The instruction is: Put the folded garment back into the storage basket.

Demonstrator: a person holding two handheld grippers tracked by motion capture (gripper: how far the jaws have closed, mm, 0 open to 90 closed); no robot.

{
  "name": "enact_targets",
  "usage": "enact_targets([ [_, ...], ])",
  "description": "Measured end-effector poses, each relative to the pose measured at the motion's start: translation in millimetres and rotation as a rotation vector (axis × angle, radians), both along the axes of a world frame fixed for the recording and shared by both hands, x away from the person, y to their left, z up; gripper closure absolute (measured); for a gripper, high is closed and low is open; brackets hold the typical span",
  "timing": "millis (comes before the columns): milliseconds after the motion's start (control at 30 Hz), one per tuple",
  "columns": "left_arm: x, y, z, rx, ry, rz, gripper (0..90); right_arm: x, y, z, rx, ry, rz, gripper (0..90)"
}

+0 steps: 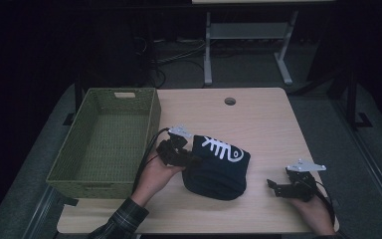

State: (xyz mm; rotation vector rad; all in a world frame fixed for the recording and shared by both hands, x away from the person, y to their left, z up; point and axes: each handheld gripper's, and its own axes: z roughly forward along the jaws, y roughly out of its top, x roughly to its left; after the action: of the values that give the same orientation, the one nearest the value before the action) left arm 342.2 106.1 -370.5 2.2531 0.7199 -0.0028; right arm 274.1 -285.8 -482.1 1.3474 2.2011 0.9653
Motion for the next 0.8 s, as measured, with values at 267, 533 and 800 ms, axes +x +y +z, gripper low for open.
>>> enact_targets([
  [267, 0.4, 8.8, 23.1, 0.015, -0.026, -0.007, 72.4, 0.0, 0.0, 0.0, 0.001, 0.000, 0.001, 13.9],
  [533, 3.8, 18.9, 41.6, 0.044, -0.019, -0.028, 72.4, -0.1, 0.0, 0.1, 0.001, 0.001, 0.000, 14.0],
  [800, 7.1, 28.6, 58.6, 0.047, -0.010, -0.043, 72.4, -0.1, 0.0, 0.1, 0.001, 0.000, 0.000, 14.0],
])
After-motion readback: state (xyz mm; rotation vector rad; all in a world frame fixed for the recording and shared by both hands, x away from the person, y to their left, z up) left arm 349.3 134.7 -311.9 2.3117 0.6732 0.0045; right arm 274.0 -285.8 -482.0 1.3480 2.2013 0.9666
